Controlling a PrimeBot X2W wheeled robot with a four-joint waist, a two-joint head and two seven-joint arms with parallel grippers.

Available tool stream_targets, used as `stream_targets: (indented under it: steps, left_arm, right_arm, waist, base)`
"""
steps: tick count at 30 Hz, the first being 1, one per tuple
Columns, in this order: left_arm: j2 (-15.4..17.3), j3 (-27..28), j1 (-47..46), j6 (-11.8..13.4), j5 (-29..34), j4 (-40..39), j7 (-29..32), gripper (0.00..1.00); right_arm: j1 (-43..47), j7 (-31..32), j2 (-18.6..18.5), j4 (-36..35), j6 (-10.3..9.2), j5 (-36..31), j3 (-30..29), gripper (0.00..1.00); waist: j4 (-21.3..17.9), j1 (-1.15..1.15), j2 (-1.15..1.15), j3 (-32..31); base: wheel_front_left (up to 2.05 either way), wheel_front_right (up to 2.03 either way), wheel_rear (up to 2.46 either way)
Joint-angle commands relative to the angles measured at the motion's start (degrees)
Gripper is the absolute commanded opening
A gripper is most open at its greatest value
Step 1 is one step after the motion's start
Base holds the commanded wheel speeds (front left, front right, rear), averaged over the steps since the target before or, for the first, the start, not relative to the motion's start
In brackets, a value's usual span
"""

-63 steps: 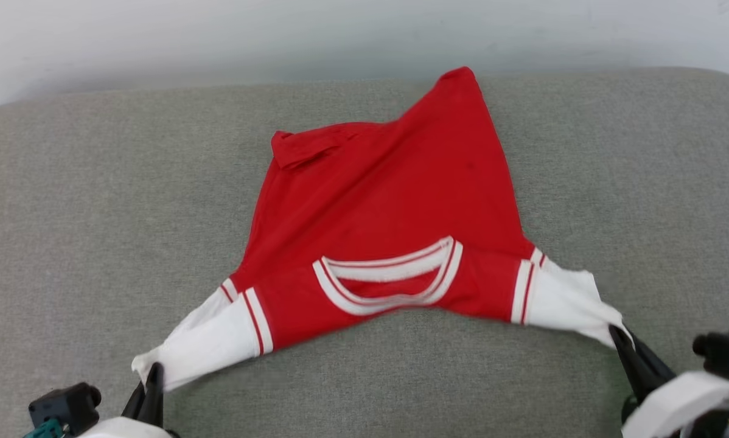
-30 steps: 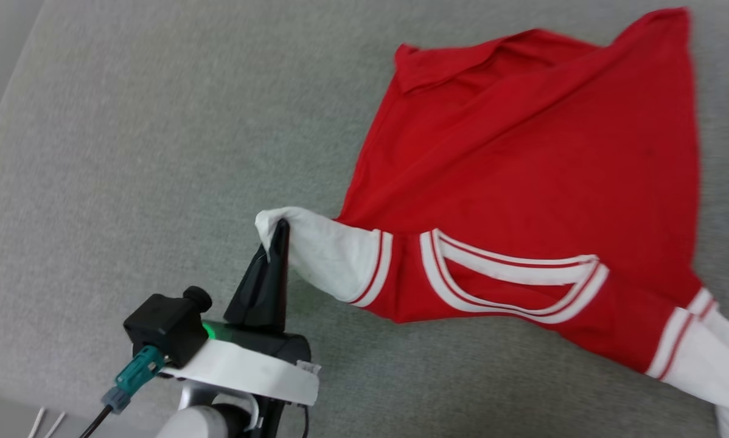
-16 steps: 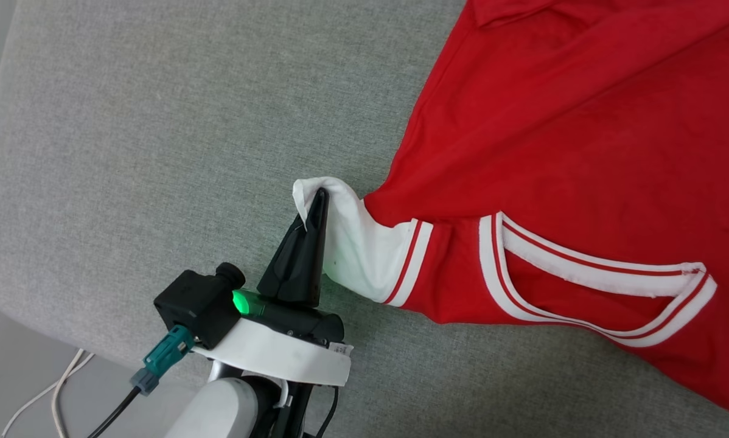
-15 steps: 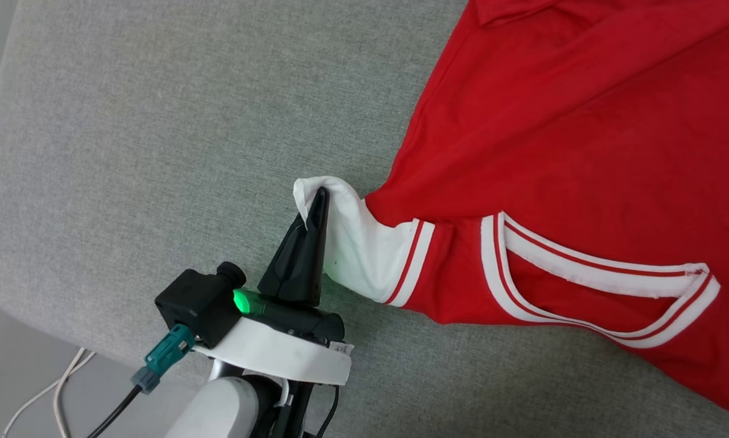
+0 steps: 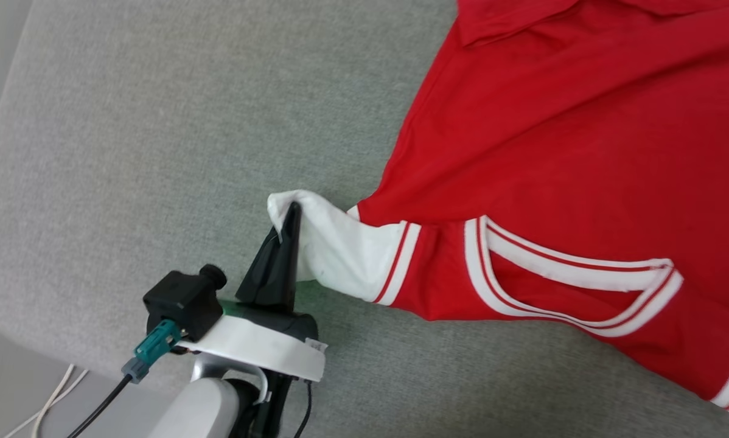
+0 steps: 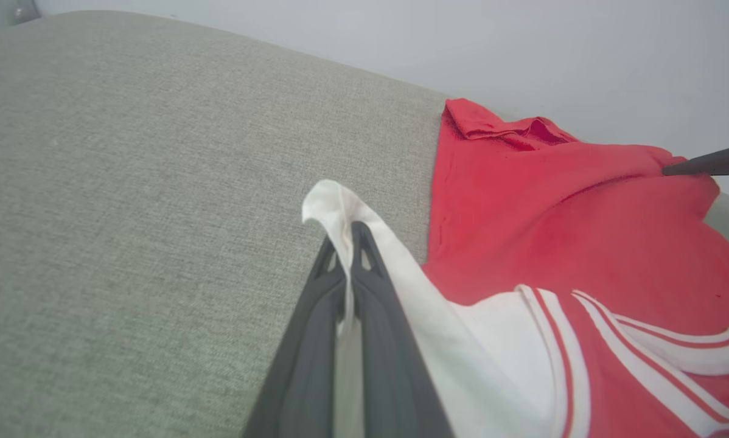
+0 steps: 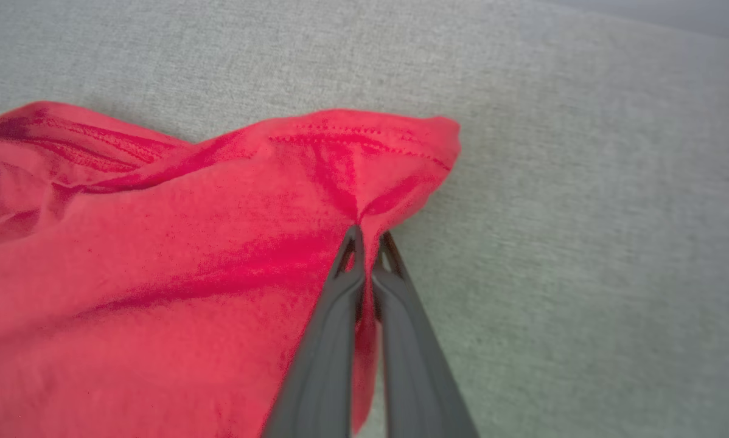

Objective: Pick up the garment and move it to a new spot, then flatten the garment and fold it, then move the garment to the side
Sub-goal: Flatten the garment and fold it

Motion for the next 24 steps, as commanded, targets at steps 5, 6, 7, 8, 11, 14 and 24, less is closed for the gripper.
stream_targets:
  steps: [5,6,7,8,11,14,24]
  left_arm:
    - [2.5,2.4,3.1,2.0,-0.8,1.2,1.2,0.00]
    - [3.1,3.0,3.7,2.3,-1.0,1.4,1.4,0.00]
    - [3.6,3.4,4.4,2.6,-1.1,1.6,1.7,0.00]
    - [4.1,3.6,5.1,2.7,-1.5,1.9,2.1,0.00]
    - [5.4,4.5,6.9,3.5,-2.1,2.5,3.3,0.00]
    - [6.5,5.8,8.9,4.7,-2.9,2.9,4.0,0.00]
    - [10.1,9.5,14.8,7.3,-5.2,2.6,6.9,0.00]
  right_arm:
    - [6.1,-0.7,-3.4,-6.5,-0.04,3.3,4.0,0.00]
    - [7.6,-1.1,-3.6,-7.9,-0.05,4.0,4.2,0.00]
    - [9.4,-1.6,-3.7,-9.4,-0.04,4.7,4.4,0.00]
    - [11.5,-2.1,-3.3,-10.7,-0.05,5.7,4.1,0.00]
    - [18.4,-3.4,-2.9,-15.1,-0.05,7.5,3.9,0.00]
    - [26.6,-4.3,-1.7,-19.8,-0.04,8.7,3.2,0.00]
    - [55.6,-5.8,4.3,-33.9,-0.04,8.8,2.2,0.00]
  waist:
    - [-6.2,-0.01,0.00,-6.4]
    - [-7.3,-0.01,0.00,-7.3]
    - [-8.5,-0.01,0.00,-8.2]
    - [-9.6,-0.01,0.00,-9.3]
    - [-12.9,-0.01,0.00,-12.1]
    - [-16.0,-0.01,0.00,-14.8]
    - [-22.7,-0.01,0.00,-20.9]
  base:
    - [0.00,0.00,0.00]
    - [0.00,0.00,0.00]
    - [0.00,0.00,0.00]
    - [0.00,0.00,0.00]
    - [0.00,0.00,0.00]
    - [0.00,0.00,0.00]
    - [0.00,0.00,0.00]
